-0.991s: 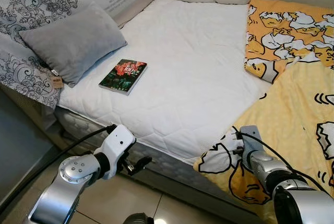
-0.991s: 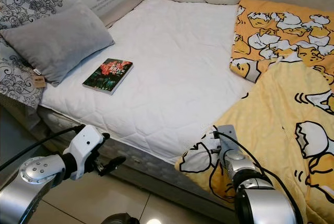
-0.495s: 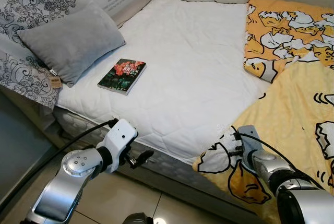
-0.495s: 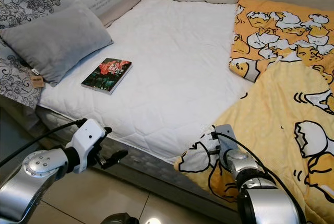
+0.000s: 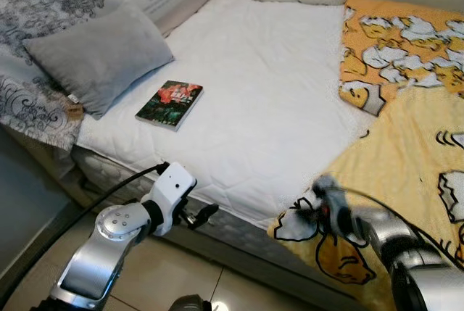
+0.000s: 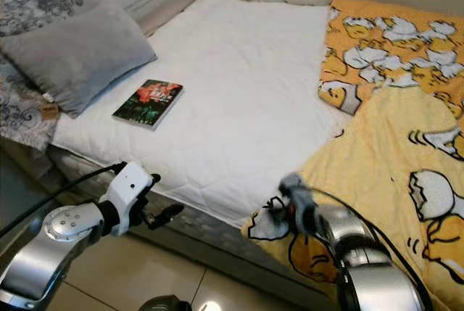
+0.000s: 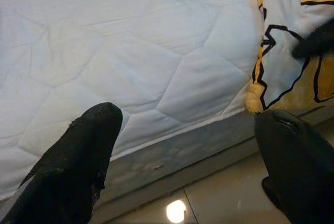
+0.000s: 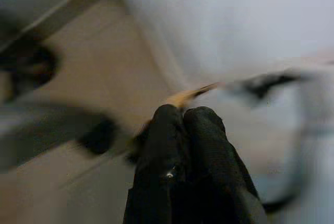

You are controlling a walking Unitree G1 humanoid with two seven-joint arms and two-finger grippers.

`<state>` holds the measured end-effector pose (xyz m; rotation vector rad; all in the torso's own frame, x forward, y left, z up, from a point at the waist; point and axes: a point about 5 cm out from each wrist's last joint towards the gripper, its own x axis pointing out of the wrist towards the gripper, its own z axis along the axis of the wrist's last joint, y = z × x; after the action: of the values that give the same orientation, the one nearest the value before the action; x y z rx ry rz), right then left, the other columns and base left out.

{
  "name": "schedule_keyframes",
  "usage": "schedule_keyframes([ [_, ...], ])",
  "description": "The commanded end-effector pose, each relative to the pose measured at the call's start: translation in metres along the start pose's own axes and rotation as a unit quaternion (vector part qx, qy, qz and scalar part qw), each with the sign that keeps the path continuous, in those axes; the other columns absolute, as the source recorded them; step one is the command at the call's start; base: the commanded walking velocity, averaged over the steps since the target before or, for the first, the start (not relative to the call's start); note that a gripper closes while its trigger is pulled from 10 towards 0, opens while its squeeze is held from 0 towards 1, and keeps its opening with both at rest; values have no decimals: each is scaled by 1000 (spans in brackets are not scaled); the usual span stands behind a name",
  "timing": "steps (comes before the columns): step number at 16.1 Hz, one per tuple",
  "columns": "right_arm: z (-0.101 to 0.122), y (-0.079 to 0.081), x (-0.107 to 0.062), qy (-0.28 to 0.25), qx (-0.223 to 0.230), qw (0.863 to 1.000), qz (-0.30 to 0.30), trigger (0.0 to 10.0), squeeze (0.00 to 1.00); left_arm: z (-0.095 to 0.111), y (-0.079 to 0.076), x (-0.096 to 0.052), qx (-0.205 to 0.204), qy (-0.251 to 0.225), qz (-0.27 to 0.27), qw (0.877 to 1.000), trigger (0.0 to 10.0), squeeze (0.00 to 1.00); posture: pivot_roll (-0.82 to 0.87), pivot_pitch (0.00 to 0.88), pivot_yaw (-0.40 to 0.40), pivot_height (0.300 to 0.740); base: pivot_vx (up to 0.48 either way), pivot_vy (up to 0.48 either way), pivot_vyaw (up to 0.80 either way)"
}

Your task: Clean up the room

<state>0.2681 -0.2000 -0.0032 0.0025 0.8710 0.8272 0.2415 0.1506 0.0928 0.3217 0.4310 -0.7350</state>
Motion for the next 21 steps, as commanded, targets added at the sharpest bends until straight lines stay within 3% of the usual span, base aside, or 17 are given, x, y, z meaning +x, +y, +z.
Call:
schedule_keyframes([
  [1, -7, -1, -4, 18, -32, 999, 5, 0, 0, 0, -2, 1, 4, 1, -2, 1000, 10000, 0, 80, 0, 14, 740, 0, 0, 0],
  [2, -7, -6, -4, 15, -66, 996, -57, 0, 0, -1, -1, 2, 5, 3, -4, 1000, 10000, 0, 76, 0, 17, 740, 0, 0, 0],
  [3, 2, -12, -5, -11, -62, 991, -116, 10000, 0, -1, 0, 2, 6, 4, -4, 1000, 10000, 0, 76, 0, 20, 740, 0, 0, 0],
  [4, 13, -16, -5, -50, -38, 987, -150, 10000, 0, -1, 0, 3, 8, 3, -4, 1000, 10000, 0, 79, 0, 24, 740, 0, 0, 0],
  [5, 26, -17, -5, -93, -9, 981, -170, 10000, 1000, -1, 0, 3, 9, 3, -5, 1000, 10000, 0, 78, 0, 26, 740, 0, 0, 0],
  [7, 41, -15, 0, -127, -1, 975, -183, 10000, 1000, -1, -1, 2, 10, 5, -8, 1000, 10000, 0, 75, 0, 32, 740, 0, 0, 0],
  [10, 52, -19, 4, -127, 29, 958, -257, 10000, 1000, -2, -3, 5, 11, 6, -14, 1000, 10000, 0, 63, 0, 45, 740, 0, 0, 0],
  [11, 56, -21, 4, -126, 52, 945, -297, 10000, 1000, 0, -3, 7, 12, 5, -16, 1000, 10000, 0, 63, 1, 45, 740, 0, 0, 0],
  [17, 76, -16, 14, -131, 129, 925, -332, 10000, 1000, -3, -2, 5, 15, 9, -11, 1000, 10000, 0, 76, 17, 21, 740, 0, 0, 0],
  [21, 77, -13, 18, -98, 126, 915, -370, 10000, 1000, -5, -3, 3, 10, 11, -8, 1000, 10000, 0, 70, 26, 19, 740, 0, 0, 0],
])
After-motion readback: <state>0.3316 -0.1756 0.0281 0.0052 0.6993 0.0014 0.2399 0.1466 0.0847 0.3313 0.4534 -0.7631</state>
